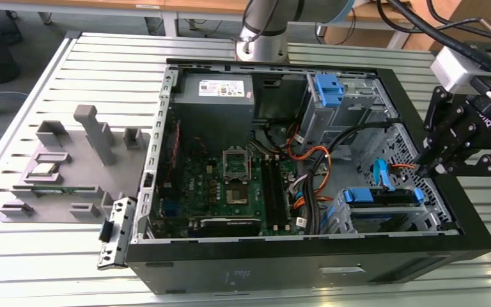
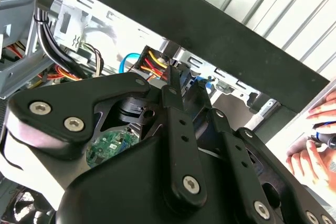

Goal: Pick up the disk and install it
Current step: 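Insert the second disk wire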

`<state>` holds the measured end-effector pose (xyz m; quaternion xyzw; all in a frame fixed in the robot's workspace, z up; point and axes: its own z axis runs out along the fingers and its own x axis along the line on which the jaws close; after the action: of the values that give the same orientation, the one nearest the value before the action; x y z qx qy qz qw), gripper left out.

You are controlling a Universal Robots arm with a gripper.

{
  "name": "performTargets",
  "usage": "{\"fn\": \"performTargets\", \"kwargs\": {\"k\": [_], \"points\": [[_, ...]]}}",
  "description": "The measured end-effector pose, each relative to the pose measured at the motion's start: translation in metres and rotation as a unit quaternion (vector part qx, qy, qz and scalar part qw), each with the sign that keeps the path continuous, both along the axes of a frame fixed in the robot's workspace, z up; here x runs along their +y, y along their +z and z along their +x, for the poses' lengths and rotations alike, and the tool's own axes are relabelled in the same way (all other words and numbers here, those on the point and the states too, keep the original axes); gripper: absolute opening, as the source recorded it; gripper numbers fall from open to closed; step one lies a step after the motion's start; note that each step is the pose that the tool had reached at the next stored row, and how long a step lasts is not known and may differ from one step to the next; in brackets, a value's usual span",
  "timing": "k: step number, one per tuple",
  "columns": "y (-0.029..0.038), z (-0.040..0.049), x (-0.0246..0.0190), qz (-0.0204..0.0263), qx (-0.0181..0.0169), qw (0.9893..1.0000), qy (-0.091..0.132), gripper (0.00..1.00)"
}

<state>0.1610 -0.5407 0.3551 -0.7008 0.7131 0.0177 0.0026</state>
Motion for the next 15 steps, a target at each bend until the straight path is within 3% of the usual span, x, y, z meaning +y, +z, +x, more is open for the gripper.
{"fn": "performTargets", "kwargs": {"k": [15], "points": [[-0.0050, 0.0011, 0.0031, -0.0001, 0.0032, 1.0000, 0.000, 0.29]]}}
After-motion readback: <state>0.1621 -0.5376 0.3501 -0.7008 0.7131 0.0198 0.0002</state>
